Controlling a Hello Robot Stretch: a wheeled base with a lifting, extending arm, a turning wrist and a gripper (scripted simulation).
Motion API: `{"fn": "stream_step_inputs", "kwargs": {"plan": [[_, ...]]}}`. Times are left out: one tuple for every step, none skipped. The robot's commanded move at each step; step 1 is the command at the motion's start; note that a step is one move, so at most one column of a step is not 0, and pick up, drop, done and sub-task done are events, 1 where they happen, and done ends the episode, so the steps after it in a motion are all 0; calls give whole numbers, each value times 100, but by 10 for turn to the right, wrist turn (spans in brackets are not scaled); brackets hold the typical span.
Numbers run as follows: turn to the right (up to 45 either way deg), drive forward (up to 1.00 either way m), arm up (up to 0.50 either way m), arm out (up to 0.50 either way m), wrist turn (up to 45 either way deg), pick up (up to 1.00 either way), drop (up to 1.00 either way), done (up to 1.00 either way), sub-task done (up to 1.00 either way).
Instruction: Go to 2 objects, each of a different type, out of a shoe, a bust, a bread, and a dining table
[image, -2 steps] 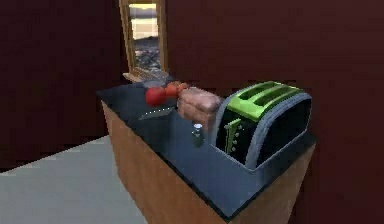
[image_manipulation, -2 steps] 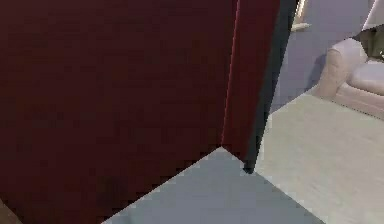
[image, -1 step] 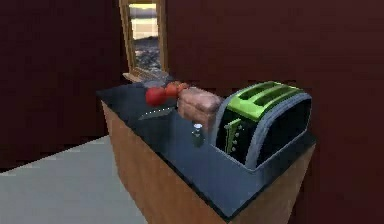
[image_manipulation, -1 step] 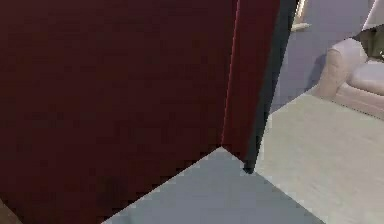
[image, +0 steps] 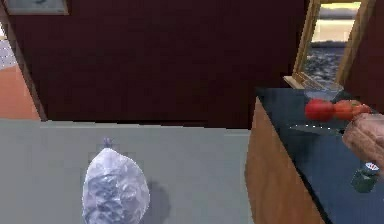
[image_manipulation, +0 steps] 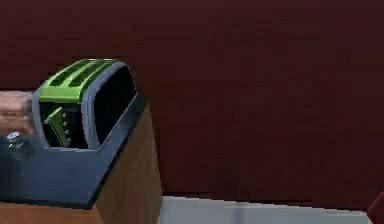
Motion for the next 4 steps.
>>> {"fn": "stream_step_inputs", "kwargs": {"plan": [[-450,0,0,0,0,0,0,0,0],[-270,0,0,0,0,0,0,0,0],[0,100,0,0,0,0,0,0,0],[-60,0,0,0,0,0,0,0,0]]}}
